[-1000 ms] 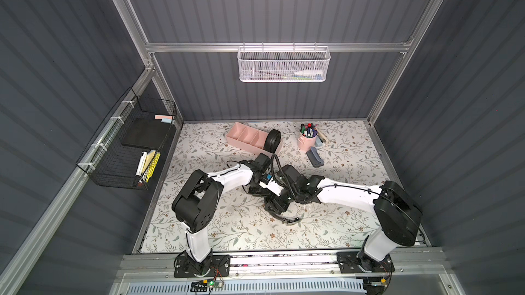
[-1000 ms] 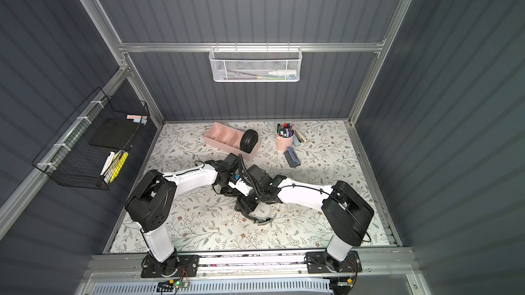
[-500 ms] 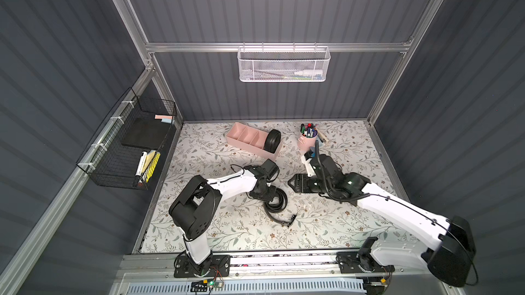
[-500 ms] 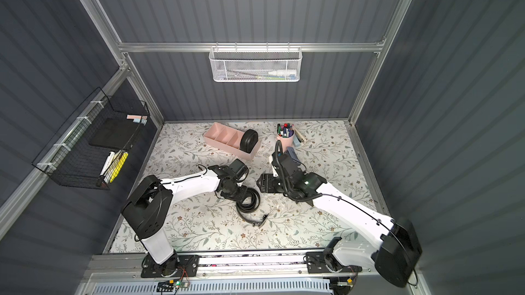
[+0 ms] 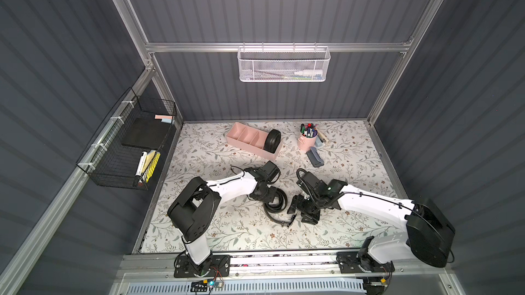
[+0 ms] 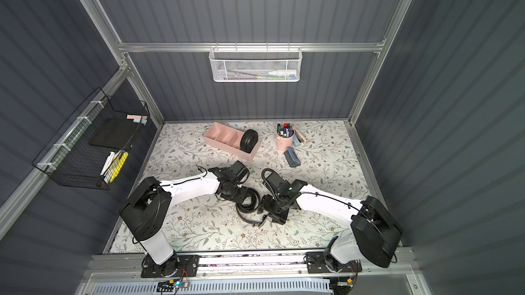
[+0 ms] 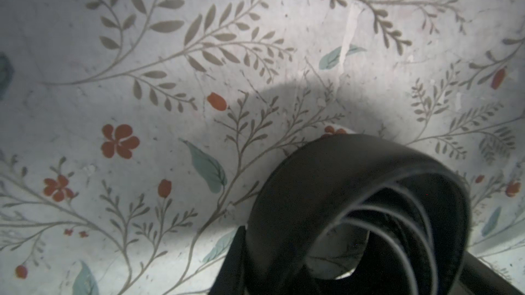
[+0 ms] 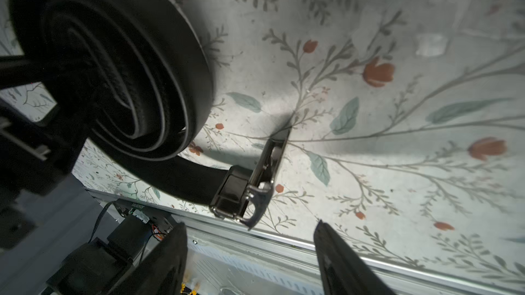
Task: Place the belts into the storage roll
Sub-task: Roll the belt at the center of the board.
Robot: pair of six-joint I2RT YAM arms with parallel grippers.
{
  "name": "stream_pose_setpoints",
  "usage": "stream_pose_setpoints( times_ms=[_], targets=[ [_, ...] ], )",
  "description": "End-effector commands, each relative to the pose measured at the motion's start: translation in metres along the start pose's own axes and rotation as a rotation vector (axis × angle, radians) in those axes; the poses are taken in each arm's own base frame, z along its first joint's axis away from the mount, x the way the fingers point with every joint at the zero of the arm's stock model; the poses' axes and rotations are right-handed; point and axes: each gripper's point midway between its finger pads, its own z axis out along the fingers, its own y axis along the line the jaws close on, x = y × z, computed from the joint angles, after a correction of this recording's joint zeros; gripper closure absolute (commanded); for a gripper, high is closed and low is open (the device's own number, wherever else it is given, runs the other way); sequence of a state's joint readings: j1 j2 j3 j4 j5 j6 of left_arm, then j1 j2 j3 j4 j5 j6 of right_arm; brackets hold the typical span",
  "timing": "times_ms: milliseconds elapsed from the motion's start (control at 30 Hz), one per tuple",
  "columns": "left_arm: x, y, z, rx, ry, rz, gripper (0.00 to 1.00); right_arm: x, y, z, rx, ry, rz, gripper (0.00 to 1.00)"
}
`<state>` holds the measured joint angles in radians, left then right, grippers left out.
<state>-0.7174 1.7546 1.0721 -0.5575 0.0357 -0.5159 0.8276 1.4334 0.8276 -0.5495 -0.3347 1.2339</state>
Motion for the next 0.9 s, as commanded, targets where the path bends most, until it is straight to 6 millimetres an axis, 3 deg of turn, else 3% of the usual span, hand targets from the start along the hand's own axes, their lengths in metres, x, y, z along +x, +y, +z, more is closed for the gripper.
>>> stream_pose_setpoints(
  times_ms=[0, 267, 367, 467, 633, 800, 867],
  targets=[
    [0.061, 0.043, 0.02, -0.189, 0.23, -0.004, 0.89, -0.001, -0.002, 0.011, 0.025, 0.014, 0.077, 0.28],
    [0.063, 0.045, 0.022, -0.199, 0.24, 0.0, 0.73, -0.016, -0.008, 0.035, 0.124, -0.002, 0.049, 0.38],
    [0.063, 0.046, 0.024, -0.204, 0.248, 0.001, 0.58, -0.017, -0.013, 0.039, 0.154, 0.0, 0.04, 0.47],
    [0.063, 0.046, 0.026, -0.205, 0.246, 0.003, 0.53, -0.018, -0.017, 0.039, 0.166, -0.009, 0.032, 0.58],
    [0.064, 0.047, 0.027, -0.21, 0.25, 0.004, 0.67, -0.018, -0.02, 0.039, 0.184, -0.005, 0.021, 0.78],
    [0.066, 0.053, 0.025, -0.238, 0.251, 0.007, 0.67, -0.026, -0.027, 0.032, 0.224, -0.027, -0.006, 0.91],
    [0.067, 0.055, 0.026, -0.247, 0.247, 0.01, 0.72, -0.031, -0.031, 0.027, 0.243, -0.045, -0.016, 0.93]
  ],
)
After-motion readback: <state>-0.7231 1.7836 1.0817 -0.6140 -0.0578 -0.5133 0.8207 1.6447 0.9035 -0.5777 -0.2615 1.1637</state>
